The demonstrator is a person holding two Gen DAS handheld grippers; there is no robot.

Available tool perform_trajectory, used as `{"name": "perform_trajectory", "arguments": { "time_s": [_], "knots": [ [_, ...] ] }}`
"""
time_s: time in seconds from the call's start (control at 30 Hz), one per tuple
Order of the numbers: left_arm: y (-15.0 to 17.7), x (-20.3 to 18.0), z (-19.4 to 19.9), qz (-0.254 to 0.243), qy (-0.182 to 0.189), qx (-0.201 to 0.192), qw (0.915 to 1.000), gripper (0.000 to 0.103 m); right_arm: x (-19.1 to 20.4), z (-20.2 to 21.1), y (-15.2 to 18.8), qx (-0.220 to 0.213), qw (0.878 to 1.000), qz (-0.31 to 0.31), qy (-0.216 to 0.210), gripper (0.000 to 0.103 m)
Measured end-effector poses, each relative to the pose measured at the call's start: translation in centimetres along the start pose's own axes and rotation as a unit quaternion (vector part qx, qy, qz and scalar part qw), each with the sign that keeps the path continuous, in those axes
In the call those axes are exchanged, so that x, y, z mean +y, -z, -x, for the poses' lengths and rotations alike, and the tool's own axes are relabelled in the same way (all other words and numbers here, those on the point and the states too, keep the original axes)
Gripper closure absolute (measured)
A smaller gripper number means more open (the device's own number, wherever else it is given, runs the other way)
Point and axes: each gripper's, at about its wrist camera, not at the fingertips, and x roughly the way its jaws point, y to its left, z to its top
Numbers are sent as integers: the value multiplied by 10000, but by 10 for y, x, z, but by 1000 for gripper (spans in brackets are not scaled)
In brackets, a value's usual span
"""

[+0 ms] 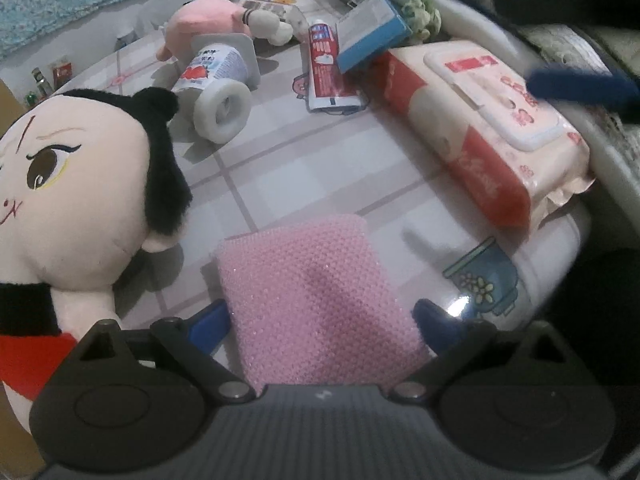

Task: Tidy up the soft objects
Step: 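Grasp the pink knitted pad with left tool while right tool grasps the blue bandage box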

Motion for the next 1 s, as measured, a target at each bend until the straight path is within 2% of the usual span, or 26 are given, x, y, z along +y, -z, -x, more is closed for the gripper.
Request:
{"name": "perform_trajectory", "arguments": {
  "time_s": [0.13,0.23,0.43,0.53,0.67,0.73,0.77,0.87,1.0],
  "knots": [
    [2,3,2,33,89,-32,10000,11,-6,-9,-36,-255,9993,167,223,39],
    [2,4,2,42,147,-30,9999,11,-19,-29,-67,-356,9986,13,397,39],
    [0,5,1,-2,216,17,9998,10,-52,-81,-110,-108,9940,-580,918,48],
    [-1,5,0,22,235,10,9997,10,-63,-105,-116,160,9905,-796,1106,54],
    [0,4,0,-7,219,-5,9998,10,-63,-128,-118,320,9867,-712,1426,59],
    [0,4,0,0,226,-12,9997,10,-63,-137,-118,406,9855,-682,1499,69],
    [0,4,0,-4,228,-10,9997,10,-64,-141,-118,449,9850,-676,1526,78],
    [0,5,0,0,239,-10,9997,10,-63,-144,-117,486,9839,-737,1553,80],
    [-1,5,-1,10,237,-13,9997,10,-47,-122,-115,323,9869,-525,1489,83]
  ]
}}
